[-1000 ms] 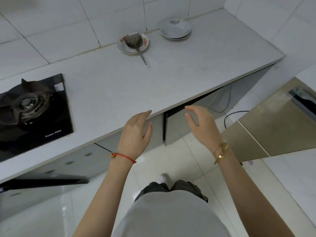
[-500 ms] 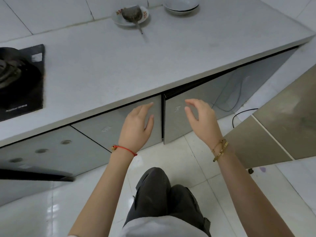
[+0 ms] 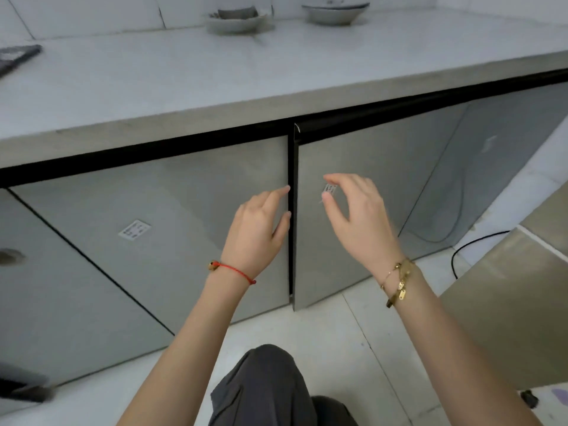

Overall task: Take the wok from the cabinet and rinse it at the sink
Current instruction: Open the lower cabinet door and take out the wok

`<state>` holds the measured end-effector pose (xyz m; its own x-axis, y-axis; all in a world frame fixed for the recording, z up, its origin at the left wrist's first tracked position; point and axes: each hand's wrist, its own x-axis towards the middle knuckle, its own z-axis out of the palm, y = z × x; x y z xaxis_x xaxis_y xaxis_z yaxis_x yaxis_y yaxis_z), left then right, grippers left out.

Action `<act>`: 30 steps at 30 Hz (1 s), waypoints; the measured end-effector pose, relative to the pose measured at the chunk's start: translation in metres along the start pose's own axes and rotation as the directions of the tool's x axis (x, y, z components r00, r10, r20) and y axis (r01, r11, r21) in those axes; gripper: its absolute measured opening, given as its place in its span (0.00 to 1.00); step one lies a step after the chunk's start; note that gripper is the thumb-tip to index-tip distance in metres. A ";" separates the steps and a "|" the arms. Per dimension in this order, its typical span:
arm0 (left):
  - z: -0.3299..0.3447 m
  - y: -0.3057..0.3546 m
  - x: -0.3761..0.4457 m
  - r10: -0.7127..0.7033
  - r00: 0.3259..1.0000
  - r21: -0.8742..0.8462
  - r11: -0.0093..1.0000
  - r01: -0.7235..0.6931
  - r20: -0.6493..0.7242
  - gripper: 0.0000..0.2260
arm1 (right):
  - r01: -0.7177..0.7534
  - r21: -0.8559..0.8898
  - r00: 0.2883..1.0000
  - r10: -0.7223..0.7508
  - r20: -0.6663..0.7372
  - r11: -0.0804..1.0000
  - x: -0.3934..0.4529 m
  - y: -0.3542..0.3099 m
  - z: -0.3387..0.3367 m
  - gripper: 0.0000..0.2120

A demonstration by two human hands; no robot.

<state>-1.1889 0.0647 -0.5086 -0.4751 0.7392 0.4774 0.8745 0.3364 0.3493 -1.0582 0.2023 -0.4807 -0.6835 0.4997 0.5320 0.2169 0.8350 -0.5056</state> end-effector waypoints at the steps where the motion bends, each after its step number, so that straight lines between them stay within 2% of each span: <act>1: 0.010 -0.003 0.000 0.010 1.000 0.001 1.000 -0.010 -0.017 0.20 | 0.022 -0.014 1.000 -0.023 -0.021 1.000 -0.002 0.003 0.005 0.15; 6: 0.037 -0.010 0.005 -0.008 0.996 -0.029 1.000 0.005 -0.088 0.21 | 0.070 0.011 0.987 -0.067 -0.149 0.997 0.007 0.009 0.010 0.15; 11: 0.044 -0.007 0.012 -0.028 0.994 -0.081 0.997 0.020 -0.101 0.22 | 0.096 0.077 0.968 -0.075 -0.240 0.992 0.039 -0.004 0.000 0.11; 15: 0.044 -0.001 0.017 -0.066 0.993 -0.115 0.992 0.054 -0.102 0.22 | -0.039 0.280 0.977 0.094 -0.189 0.959 0.061 -0.021 -0.003 0.10; 20: 0.049 -0.003 0.021 -0.116 0.992 -0.120 0.987 0.111 -0.040 0.24 | -0.102 0.239 0.977 0.142 -0.159 0.966 0.071 -0.028 0.008 0.10; 23: 0.053 -0.006 0.023 -0.142 0.990 -0.143 0.979 0.143 0.015 0.25 | -0.134 0.287 0.977 0.175 -0.121 0.949 0.075 -0.031 0.013 0.10; 25: 0.055 -0.006 0.023 -0.149 0.988 -0.175 0.972 0.154 0.038 0.24 | -0.196 0.420 0.966 0.248 -0.071 0.886 0.079 -0.031 0.018 0.10; 27: 0.057 -0.006 0.022 -0.153 0.987 -0.209 0.965 0.159 0.046 0.23 | -0.280 0.568 0.942 0.335 0.007 0.774 0.081 -0.031 0.019 0.10; 30: 0.059 -0.006 0.023 -0.146 0.988 -0.232 0.961 0.152 0.040 0.20 | -0.339 0.680 0.918 0.388 0.087 0.650 0.081 -0.031 0.016 0.10</act>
<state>-1.1987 0.1140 -0.5474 -0.5937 0.7047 0.3884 0.7457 0.3003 0.5948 -1.1314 0.2129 -0.4325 -0.6038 0.7624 0.2327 -0.1013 0.2162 -0.9711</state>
